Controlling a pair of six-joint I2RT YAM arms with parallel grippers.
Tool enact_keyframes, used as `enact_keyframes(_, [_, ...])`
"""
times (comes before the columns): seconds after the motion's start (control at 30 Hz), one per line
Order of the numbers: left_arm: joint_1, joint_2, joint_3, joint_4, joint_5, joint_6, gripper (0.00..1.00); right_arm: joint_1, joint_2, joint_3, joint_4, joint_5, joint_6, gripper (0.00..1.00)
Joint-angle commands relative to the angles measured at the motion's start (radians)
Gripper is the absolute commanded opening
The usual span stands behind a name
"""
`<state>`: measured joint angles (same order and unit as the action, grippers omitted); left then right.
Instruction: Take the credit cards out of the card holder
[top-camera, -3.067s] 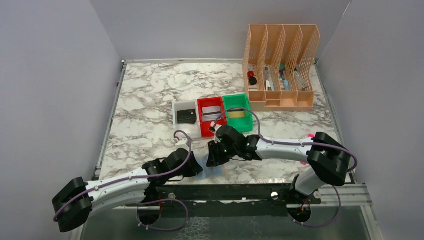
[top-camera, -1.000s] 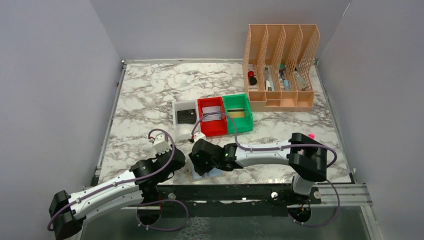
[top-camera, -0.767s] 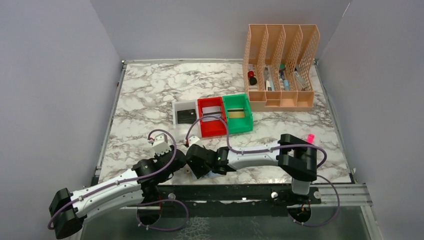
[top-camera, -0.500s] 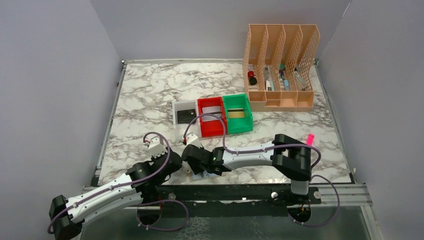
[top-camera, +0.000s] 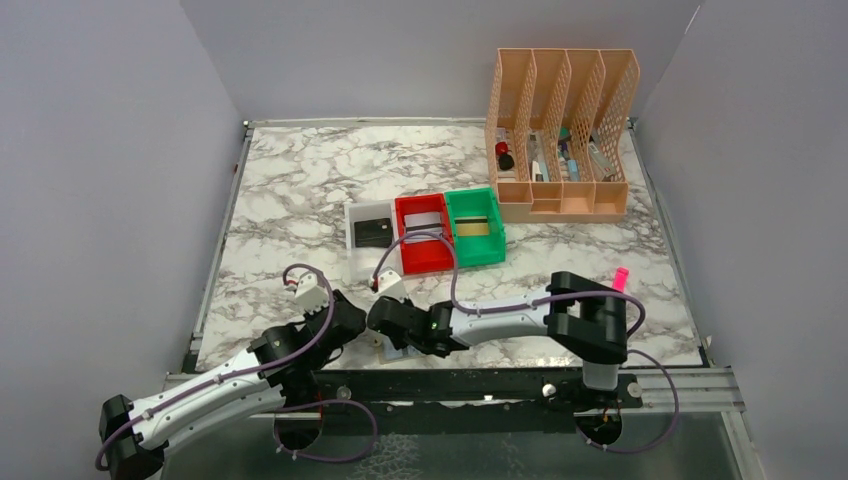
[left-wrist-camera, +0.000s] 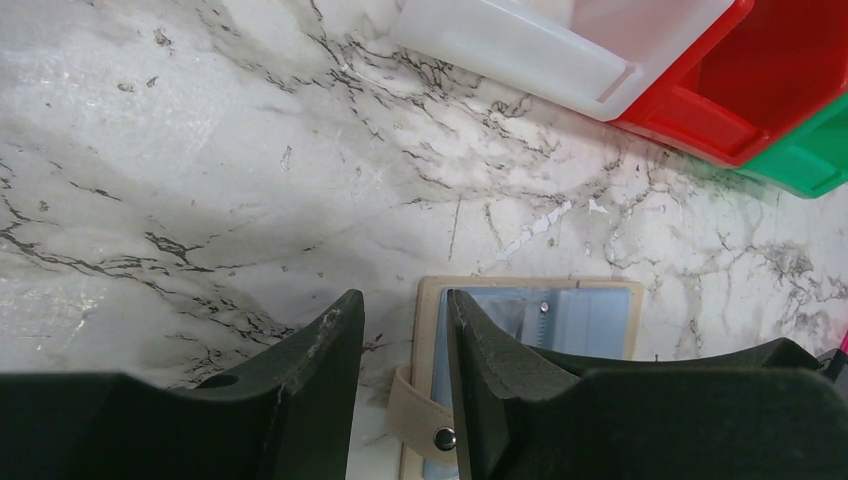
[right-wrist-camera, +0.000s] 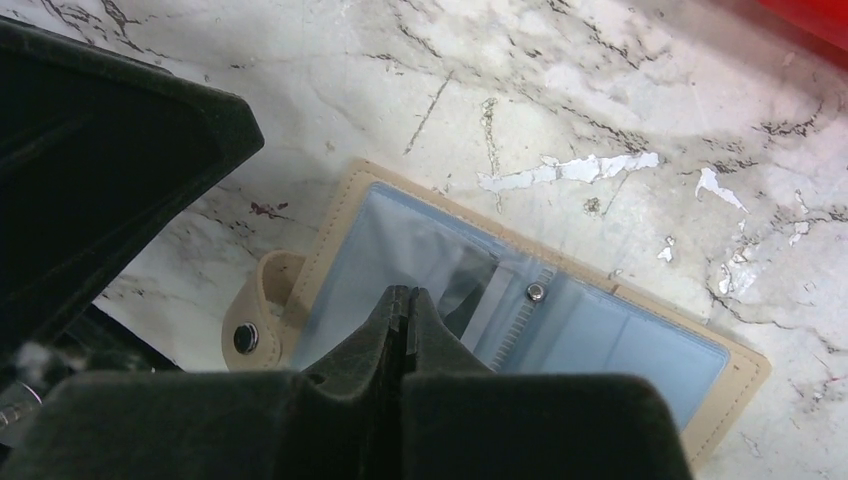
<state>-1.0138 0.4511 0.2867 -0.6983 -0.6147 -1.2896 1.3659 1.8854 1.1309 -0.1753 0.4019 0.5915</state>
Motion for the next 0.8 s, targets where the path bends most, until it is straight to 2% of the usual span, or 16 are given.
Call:
enact_keyframes(0.0, [0.002,0.002,-0.003,0.049,0.023,0.038,0.4,-0.001,0.026,-0.092,-0.142,0.036,-0.009,0.01])
enact_keyframes(0.17, [0.001,-0.005,-0.017,0.112,0.081,0.086,0.4,-0.027,-0.058,-0.175,-0.11,0.048,-0.032,0.01])
enact_keyframes(0.33, [0.001,0.019,-0.038,0.287,0.177,0.191,0.4,-0.051,-0.168,-0.232,-0.073,0.011,-0.076,0.01])
enact_keyframes(0.47, [0.001,0.13,-0.031,0.384,0.236,0.239,0.4,-0.068,-0.194,-0.202,-0.122,0.016,-0.084,0.01])
enact_keyframes(0.6, [0.001,0.261,-0.013,0.389,0.257,0.224,0.43,-0.109,-0.211,-0.227,-0.136,0.06,-0.13,0.06])
enact_keyframes(0.7, [0.001,0.32,-0.021,0.443,0.296,0.235,0.46,-0.207,-0.216,-0.273,-0.116,-0.02,-0.188,0.04])
enact_keyframes(0.77, [0.002,0.337,-0.042,0.519,0.326,0.254,0.48,-0.223,-0.228,-0.303,-0.085,-0.036,-0.215,0.04])
